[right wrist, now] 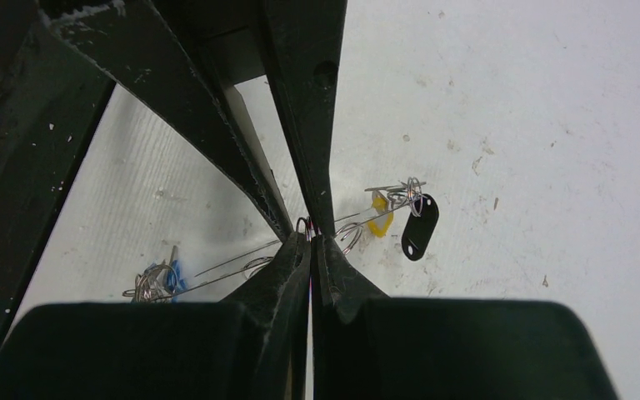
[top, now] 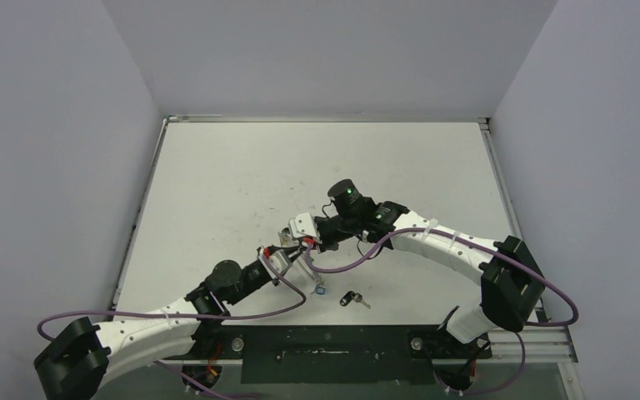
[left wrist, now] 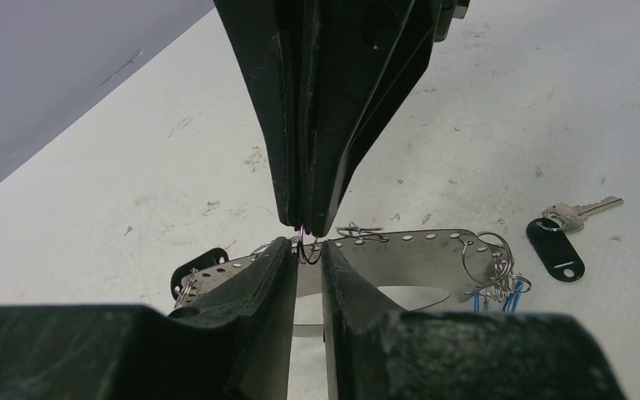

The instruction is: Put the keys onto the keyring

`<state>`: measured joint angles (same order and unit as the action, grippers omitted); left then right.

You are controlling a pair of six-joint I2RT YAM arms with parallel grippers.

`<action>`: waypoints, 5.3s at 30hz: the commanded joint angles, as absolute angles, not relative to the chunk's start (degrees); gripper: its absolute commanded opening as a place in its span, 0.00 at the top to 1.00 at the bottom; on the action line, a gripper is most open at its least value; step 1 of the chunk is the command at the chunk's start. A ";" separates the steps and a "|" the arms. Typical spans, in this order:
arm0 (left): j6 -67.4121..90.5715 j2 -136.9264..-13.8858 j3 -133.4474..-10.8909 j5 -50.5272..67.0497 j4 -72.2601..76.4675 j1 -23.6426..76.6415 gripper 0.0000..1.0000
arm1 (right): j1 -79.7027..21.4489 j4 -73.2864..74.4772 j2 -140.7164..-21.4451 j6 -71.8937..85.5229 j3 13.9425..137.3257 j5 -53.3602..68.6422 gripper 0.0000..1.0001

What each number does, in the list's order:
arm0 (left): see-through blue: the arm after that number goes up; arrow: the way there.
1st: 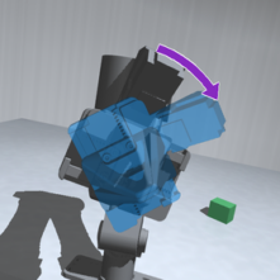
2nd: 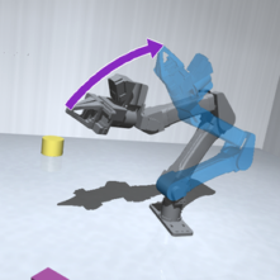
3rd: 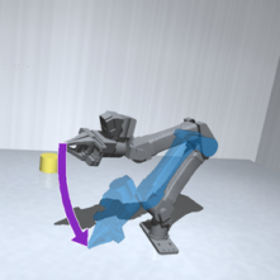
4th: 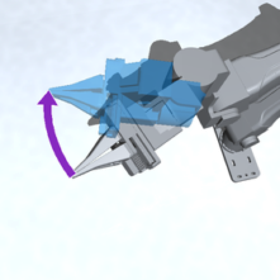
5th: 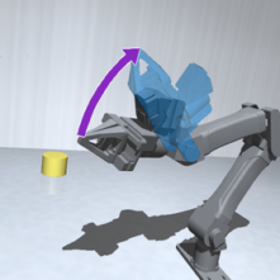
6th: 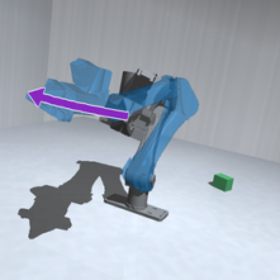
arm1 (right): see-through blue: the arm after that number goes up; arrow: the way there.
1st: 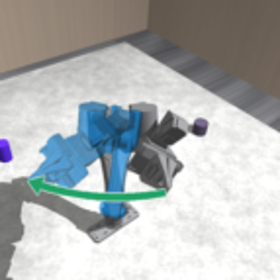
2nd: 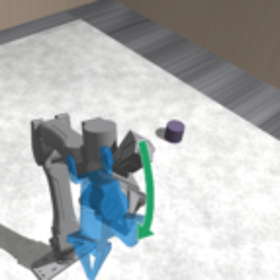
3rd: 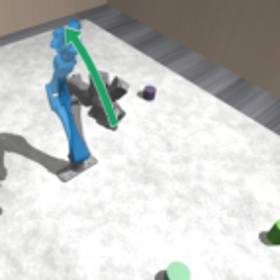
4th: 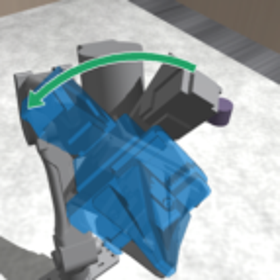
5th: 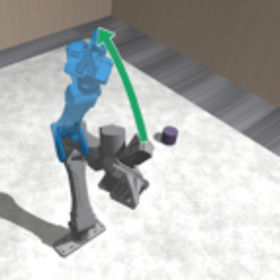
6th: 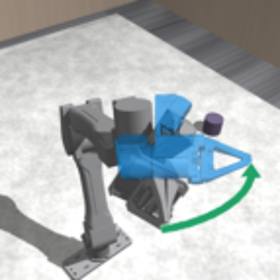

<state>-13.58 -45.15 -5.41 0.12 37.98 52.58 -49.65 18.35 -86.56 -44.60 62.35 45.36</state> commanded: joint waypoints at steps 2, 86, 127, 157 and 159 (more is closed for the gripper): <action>-12.92 -45.69 -8.15 2.28 42.47 52.73 0.90 | -50.58 16.96 -84.54 -45.53 62.99 48.54 1.00; -34.96 -46.70 -6.92 9.32 44.60 52.78 1.00 | -35.26 1.76 -75.92 42.45 49.19 35.31 0.13; -33.87 -52.97 -7.90 7.70 46.97 52.82 0.78 | -42.91 1.00 -86.18 59.19 51.46 36.60 0.70; 12.35 -51.77 -7.38 -18.87 38.14 52.69 0.37 | -26.76 24.17 -88.80 31.70 50.33 24.08 0.40; 17.52 -51.85 -8.91 -20.73 33.57 52.58 0.32 | -26.57 23.67 -90.61 30.68 50.00 23.00 0.38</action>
<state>-2.31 -52.53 -5.54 -10.98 41.01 52.77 -26.87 21.65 -88.18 36.01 51.09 27.05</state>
